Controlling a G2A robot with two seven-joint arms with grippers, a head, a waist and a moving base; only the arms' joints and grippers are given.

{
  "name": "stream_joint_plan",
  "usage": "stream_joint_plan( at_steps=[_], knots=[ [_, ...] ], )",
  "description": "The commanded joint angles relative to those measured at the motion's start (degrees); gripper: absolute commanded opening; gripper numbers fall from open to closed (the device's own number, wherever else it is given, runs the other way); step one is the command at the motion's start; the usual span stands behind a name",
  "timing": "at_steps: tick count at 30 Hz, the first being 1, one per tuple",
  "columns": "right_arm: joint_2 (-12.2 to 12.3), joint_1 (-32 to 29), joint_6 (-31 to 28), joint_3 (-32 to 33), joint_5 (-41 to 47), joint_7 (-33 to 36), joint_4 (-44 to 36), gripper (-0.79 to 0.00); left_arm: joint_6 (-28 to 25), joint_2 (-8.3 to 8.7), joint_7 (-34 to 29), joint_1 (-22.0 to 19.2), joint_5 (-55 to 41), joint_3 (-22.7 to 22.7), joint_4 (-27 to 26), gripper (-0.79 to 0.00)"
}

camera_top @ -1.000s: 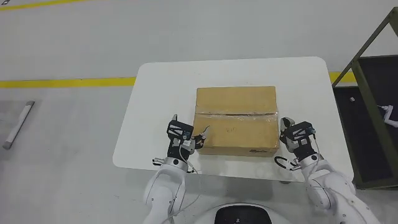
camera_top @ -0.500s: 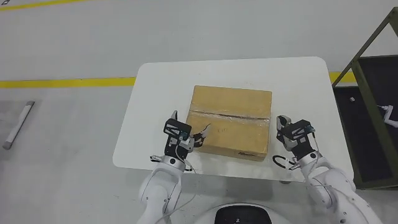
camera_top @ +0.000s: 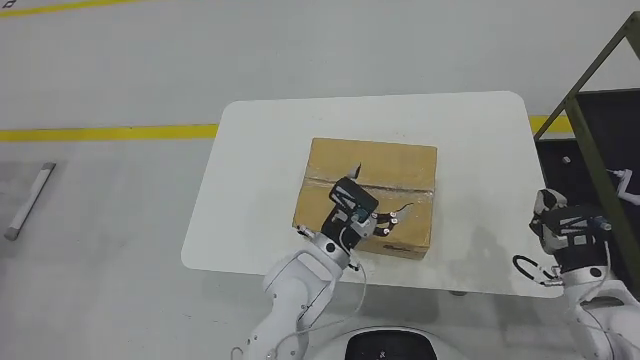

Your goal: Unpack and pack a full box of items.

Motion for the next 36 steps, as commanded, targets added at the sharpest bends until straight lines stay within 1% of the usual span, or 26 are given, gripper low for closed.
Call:
stream_joint_plan(
  at_steps=[1,6,13,14,16,19,21,22,23,29,31,34,36],
  knots=[
    [0.03,-1.08,-0.07,1.12,0.08,-0.06,-0.74,-0.785,0.29,-0.03,-0.05,-0.12,0.24,0.83,0.46,0.0],
    [-0.03,-2.67,0.23,2.41,0.03,-0.54,-3.33,-0.785,0.29,-0.03,-0.05,-0.12,0.24,0.83,0.46,0.0],
    [-0.19,-3.75,-0.42,1.96,0.12,-0.91,-4.87,-0.785,0.29,-0.03,-0.05,-0.12,0.24,0.83,0.46,0.0],
    [-0.21,-3.78,-0.49,1.83,0.05,-0.96,-4.91,-0.785,1.85,-0.03,0.0,0.1,0.01,0.39,0.39,0.0],
    [-0.24,-3.8,-0.54,1.75,-0.01,-1.06,-4.85,-0.785,3.18,-0.16,-0.64,0.51,-1.98,0.76,0.47,0.0],
    [-0.29,-3.93,-0.79,1.54,-0.15,-1.16,-4.67,-0.785,1.69,-0.15,-1.78,-0.94,-0.82,2.51,1.28,0.0],
    [-0.28,-4.0,-1.19,1.5,-0.71,-1.27,-4.7,-0.785,0.74,-0.29,-4.73,-2.03,-1.29,3.98,2.75,0.0],
    [-0.29,-4.0,-1.23,1.52,-0.78,-1.34,-4.7,-0.785,0.9,-0.46,-6.43,-2.91,-2.1,4.56,2.99,0.0],
    [-0.3,-4.02,-1.24,1.55,-0.83,-1.45,-4.68,-0.785,-0.41,-0.56,-8.34,-4.48,-1.38,5.83,3.61,0.0],
    [-0.36,-4.59,-1.37,2.2,-0.66,-1.69,-5.23,-0.785,-4.3,-0.66,-12.85,-10.42,4.44,9.03,8.13,0.0],
    [-0.38,-4.86,-1.43,2.44,-0.55,-1.73,-5.42,-0.785,-4.32,-0.68,-13.49,-10.96,4.66,9.19,9.07,0.0],
    [-0.42,-5.22,-1.33,2.8,-0.6,-1.88,-5.57,-0.785,-5.4,-0.49,-14.37,-11.88,7.45,9.8,9.8,0.0],
    [-0.46,-5.46,-1.15,3.02,-0.42,-1.96,-5.68,-0.785,-4.74,-0.37,-14.23,-11.86,8.48,9.69,10.32,0.0]
  ],
)
